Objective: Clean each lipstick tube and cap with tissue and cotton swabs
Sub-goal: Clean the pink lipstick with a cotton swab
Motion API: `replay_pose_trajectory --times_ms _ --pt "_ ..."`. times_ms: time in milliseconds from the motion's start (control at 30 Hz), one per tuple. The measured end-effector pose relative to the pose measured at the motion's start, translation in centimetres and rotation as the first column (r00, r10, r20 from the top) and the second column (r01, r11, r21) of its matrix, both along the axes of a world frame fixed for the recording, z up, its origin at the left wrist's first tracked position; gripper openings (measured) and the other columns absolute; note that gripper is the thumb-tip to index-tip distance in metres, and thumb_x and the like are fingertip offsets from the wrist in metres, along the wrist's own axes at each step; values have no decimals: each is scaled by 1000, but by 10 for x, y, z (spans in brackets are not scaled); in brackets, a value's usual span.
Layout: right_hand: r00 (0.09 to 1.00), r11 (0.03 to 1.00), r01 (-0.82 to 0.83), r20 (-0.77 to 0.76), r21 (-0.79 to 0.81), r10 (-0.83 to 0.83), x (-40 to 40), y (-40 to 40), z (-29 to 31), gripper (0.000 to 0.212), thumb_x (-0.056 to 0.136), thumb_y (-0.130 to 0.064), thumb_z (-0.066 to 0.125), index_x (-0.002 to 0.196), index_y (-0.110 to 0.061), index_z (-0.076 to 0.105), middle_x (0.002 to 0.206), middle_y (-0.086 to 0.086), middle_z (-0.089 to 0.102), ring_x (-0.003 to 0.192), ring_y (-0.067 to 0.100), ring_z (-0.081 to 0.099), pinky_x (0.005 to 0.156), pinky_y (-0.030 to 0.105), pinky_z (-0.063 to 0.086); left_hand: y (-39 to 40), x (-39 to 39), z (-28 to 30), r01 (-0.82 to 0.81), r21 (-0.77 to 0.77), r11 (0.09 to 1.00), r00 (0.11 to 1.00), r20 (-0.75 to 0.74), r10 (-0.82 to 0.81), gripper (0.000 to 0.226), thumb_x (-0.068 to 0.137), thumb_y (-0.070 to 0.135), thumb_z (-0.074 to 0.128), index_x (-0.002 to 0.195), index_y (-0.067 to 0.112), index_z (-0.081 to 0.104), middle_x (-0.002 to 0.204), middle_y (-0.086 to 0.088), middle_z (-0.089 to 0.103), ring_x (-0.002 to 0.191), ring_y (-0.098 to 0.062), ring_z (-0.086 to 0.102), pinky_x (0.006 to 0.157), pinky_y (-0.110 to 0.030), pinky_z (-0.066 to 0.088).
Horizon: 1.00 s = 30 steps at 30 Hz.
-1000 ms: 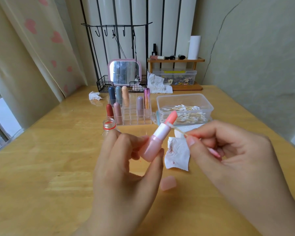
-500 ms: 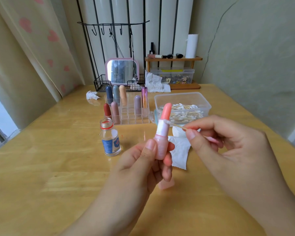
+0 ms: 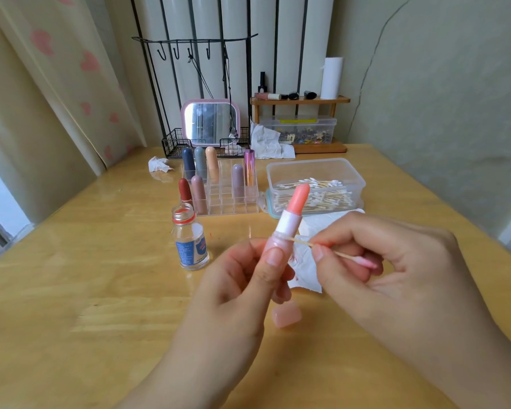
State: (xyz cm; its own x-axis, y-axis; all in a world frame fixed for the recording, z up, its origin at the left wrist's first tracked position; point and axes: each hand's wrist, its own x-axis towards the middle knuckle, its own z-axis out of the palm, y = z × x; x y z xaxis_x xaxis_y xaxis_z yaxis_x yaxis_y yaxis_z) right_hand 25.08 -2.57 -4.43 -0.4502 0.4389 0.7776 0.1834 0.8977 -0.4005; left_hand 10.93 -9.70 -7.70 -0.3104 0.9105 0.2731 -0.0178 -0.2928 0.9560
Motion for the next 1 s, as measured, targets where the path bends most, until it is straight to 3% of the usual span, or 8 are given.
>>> replay_pose_trajectory --times_ms 167,267,433,567,633,733,867,1000 --pt "997 998 68 -43 3 -67 1 4 1 14 80 -22 57 68 -17 63 55 -1 40 52 5 39 51 11 31 0 0 2 -34 8 999 999 -38 35 39 73 56 55 88 22 68 69 6 61 64 -10 55 68 -23 46" --pt "1000 999 6 16 31 -7 0 0 2 15 78 -19 58 64 -15 61 51 -16 34 49 -7 43 48 7 29 -1 2 3 -49 22 999 998 -45 50 35 76 52 58 84 20 68 68 6 61 63 -8 55 65 -19 46" --pt "997 997 70 -41 26 -69 1 2 0 13 81 -20 59 69 -15 64 53 -5 37 51 0 39 52 7 31 -5 4 8 -102 47 994 994 -29 103 22 74 33 61 82 14 67 59 4 59 59 -3 55 55 -10 44" --pt "1000 999 -12 8 34 12 -2 -3 -1 16 80 -17 58 65 -14 60 50 -7 36 48 -15 45 41 12 31 -4 7 7 -124 65 990 992 22 122 20 73 27 68 80 9 65 61 -4 54 58 -7 49 47 -10 44" --pt "1000 999 -15 0 29 15 -1 -3 -1 16 80 -17 57 65 -14 59 50 -7 34 49 -14 45 42 9 30 -5 6 6 -129 67 989 992 25 127 22 77 30 70 79 9 64 62 -4 54 59 -8 50 48 -9 44" --pt "999 999 19 -51 -32 -21 0 2 0 13 82 -22 58 71 -18 61 56 -3 40 50 2 42 51 7 32 -3 2 4 -102 58 993 994 -32 104 27 78 42 63 80 16 67 65 4 61 63 -7 57 59 -12 46" --pt "991 985 -127 -54 -115 122 -1 0 0 14 82 -15 63 68 -13 62 54 -10 44 48 -3 48 50 -1 33 2 2 -1 127 84 988 961 238 -143 27 77 41 55 76 20 72 67 1 58 58 -13 51 57 -22 45" --pt "992 982 -96 -97 -164 80 2 6 2 11 82 -26 57 72 -22 61 56 3 44 51 13 42 51 12 34 5 1 -3 421 181 889 731 512 -451 35 83 29 67 102 0 68 73 -5 59 59 -14 53 60 -26 47"
